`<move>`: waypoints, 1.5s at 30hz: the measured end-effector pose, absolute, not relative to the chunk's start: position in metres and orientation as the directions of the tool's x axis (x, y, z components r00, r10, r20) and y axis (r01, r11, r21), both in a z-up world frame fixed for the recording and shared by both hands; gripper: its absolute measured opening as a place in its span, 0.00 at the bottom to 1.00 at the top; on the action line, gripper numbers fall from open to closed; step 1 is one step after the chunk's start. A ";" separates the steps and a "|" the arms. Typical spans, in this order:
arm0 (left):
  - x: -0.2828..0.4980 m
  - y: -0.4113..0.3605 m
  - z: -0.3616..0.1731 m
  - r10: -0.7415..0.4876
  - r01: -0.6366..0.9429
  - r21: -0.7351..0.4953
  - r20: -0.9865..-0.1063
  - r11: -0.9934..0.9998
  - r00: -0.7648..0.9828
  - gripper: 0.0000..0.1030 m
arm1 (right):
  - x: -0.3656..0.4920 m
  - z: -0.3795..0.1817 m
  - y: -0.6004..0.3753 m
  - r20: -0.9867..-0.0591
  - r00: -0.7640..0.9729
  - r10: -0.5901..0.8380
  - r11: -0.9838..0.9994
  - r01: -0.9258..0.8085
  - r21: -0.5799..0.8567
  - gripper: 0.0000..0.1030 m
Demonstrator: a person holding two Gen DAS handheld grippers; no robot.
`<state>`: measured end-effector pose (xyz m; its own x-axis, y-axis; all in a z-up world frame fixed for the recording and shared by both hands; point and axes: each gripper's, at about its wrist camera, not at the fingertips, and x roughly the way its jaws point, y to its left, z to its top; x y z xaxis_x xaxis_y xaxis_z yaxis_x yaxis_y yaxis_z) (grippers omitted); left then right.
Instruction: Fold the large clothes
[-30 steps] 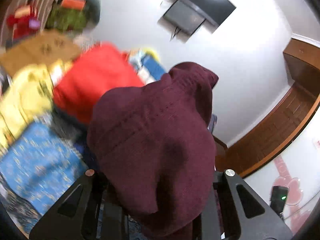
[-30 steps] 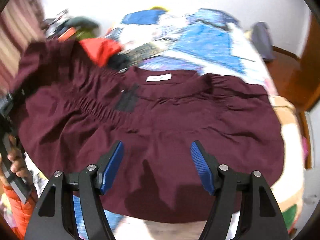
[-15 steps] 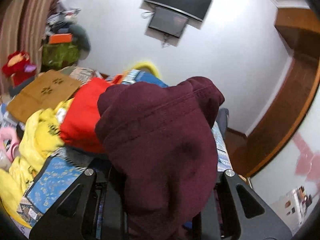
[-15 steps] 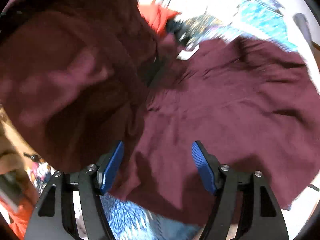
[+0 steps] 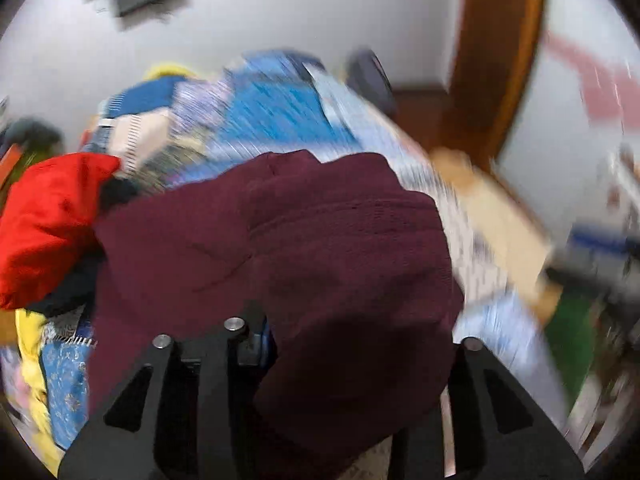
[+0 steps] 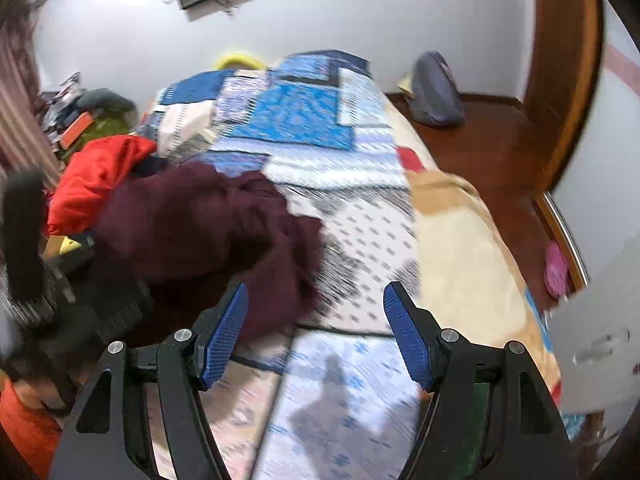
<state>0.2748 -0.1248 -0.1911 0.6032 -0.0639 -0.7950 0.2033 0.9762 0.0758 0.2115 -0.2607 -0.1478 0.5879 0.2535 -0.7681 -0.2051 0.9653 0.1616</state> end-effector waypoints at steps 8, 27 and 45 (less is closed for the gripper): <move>0.238 -0.121 -0.184 -0.116 0.282 0.080 -0.780 0.956 0.615 0.62 | 0.199 -0.144 -0.290 -0.771 0.592 0.234 0.970 -0.195 0.145 0.66; 0.211 0.047 -0.115 -0.097 0.010 -0.126 -0.704 0.992 0.704 0.93 | 0.210 -0.109 -0.164 -0.714 0.553 0.430 0.863 -0.485 0.144 0.66; 0.196 0.029 -0.248 -0.225 0.104 -0.199 -0.858 0.974 0.462 1.00 | 0.243 -0.206 -0.208 -0.836 0.402 0.374 0.897 -0.386 0.216 0.69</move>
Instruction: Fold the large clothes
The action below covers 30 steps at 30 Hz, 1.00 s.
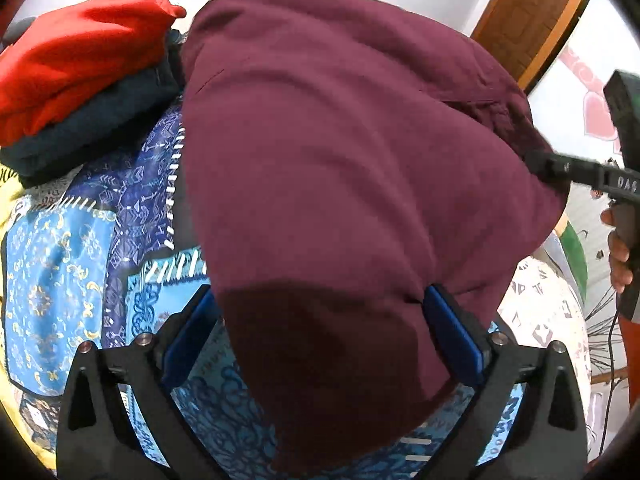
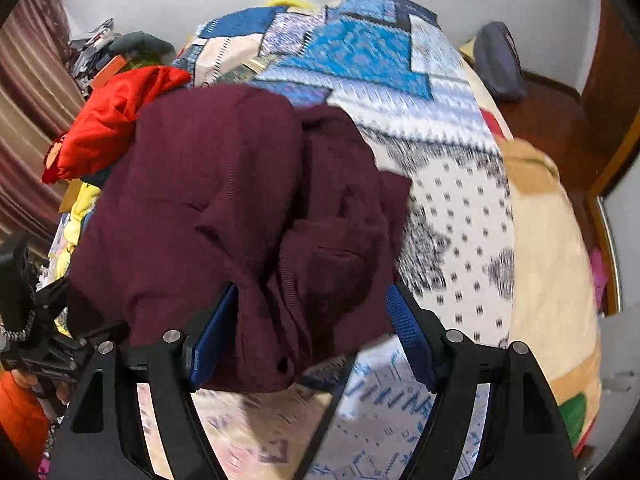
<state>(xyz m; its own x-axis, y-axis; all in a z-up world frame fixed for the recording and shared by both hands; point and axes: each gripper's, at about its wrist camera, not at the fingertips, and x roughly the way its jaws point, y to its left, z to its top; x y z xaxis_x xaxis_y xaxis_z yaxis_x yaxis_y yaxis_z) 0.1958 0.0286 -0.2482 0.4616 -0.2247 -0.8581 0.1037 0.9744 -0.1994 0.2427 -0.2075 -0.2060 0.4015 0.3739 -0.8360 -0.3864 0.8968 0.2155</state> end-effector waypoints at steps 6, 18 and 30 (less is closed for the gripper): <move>0.186 0.031 -0.244 -0.202 0.071 -0.191 -0.855 0.979 0.477 0.99 | 0.224 -0.199 -0.219 -0.818 0.478 0.321 0.917 -0.374 0.141 0.69; 0.175 0.065 -0.176 -0.013 -0.068 -0.074 -0.764 0.995 0.645 0.99 | 0.205 -0.163 -0.222 -0.776 0.549 0.311 0.925 -0.361 0.115 0.75; 0.195 0.061 -0.192 -0.019 -0.075 -0.083 -0.789 0.994 0.614 0.99 | 0.217 -0.186 -0.215 -0.825 0.465 0.322 0.922 -0.353 0.160 0.75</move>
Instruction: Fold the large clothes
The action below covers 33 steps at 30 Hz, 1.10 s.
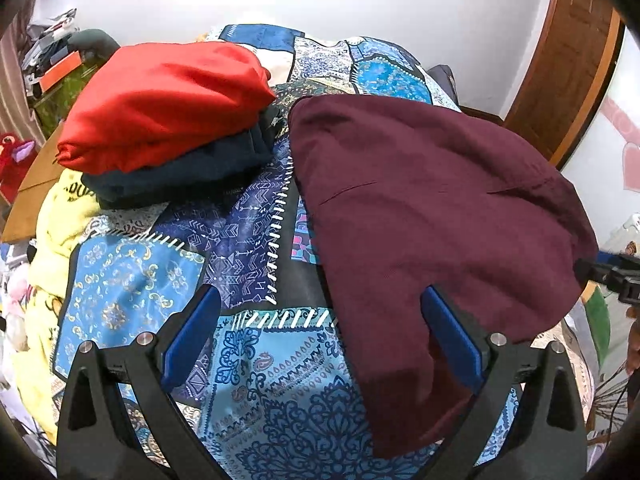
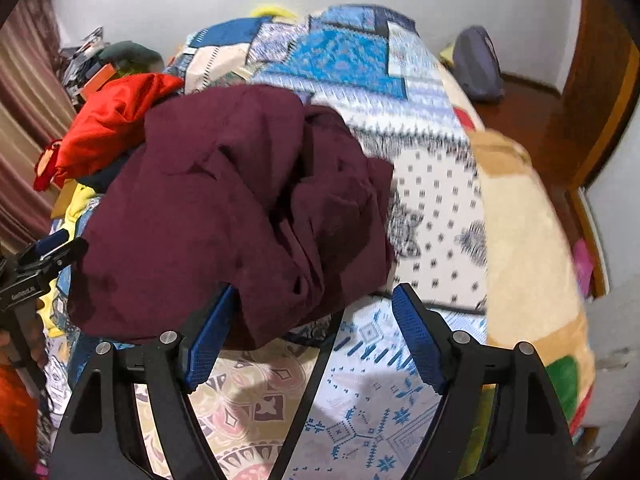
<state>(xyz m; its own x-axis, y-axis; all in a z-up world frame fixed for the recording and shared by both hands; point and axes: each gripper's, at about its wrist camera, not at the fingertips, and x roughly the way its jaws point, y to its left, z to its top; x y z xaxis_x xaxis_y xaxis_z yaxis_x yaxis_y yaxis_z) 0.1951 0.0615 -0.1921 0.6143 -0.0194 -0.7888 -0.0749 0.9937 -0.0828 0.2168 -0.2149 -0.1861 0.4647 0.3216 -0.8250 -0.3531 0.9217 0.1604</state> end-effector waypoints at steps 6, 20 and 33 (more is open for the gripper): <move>0.205 0.057 -0.179 -0.024 -0.045 -0.068 -0.777 0.997 0.630 0.99 | 0.226 -0.160 -0.195 -0.783 0.487 0.386 0.887 -0.429 0.170 0.75; 0.265 0.069 -0.216 -0.336 -0.039 -0.404 -0.807 0.914 0.486 0.99 | 0.297 -0.220 -0.211 -0.814 0.315 0.488 0.851 -0.377 0.364 0.95; 0.307 0.070 -0.256 -0.590 -0.063 -0.640 -0.738 0.766 0.329 0.99 | 0.328 -0.261 -0.222 -0.716 0.123 0.688 0.711 -0.311 0.630 1.00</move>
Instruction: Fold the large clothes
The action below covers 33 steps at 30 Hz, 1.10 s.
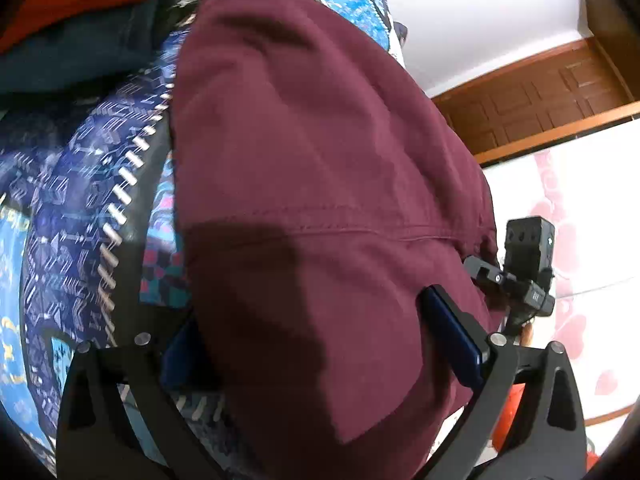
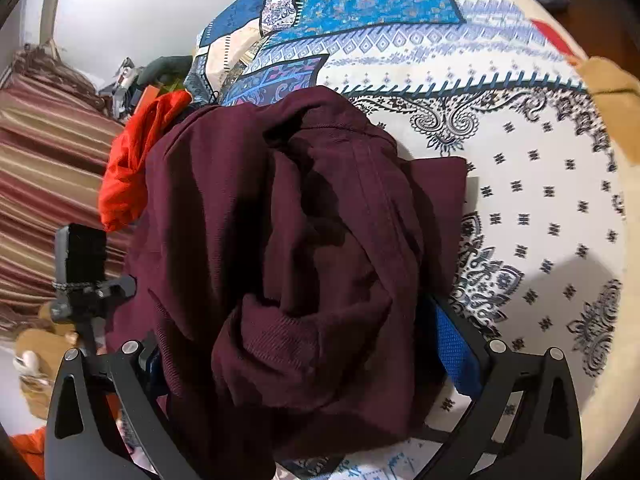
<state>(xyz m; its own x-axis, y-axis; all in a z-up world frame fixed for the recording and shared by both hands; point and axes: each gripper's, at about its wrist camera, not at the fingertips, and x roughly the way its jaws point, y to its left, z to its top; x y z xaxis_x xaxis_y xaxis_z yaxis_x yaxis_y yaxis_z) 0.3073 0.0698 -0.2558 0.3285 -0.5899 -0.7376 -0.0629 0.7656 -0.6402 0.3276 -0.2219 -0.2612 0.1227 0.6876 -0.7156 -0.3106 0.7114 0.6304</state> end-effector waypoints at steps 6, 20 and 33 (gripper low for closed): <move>0.304 0.063 -0.249 -0.570 -0.061 -0.630 -0.737 0.774 0.363 0.85 | 0.323 -0.252 -0.217 -0.692 0.130 0.710 0.691 -0.317 0.650 0.83; 0.276 0.069 -0.146 -0.541 0.089 -0.592 -0.654 0.801 0.529 0.45 | 0.297 -0.166 -0.213 -0.623 0.237 0.746 0.660 -0.390 0.642 0.37; 0.259 0.168 0.015 -0.438 0.167 -0.490 -0.515 0.856 0.737 0.45 | 0.315 -0.025 -0.097 -0.477 0.356 0.804 0.586 -0.612 0.530 0.36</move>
<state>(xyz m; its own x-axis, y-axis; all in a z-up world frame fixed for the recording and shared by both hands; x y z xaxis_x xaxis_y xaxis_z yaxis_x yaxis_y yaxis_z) 0.2594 0.1676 0.0150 0.7366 -0.4384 -0.5150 0.1669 0.8558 -0.4897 0.3150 -0.0972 -0.0247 0.3563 0.8035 -0.4769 -0.6124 0.5863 0.5303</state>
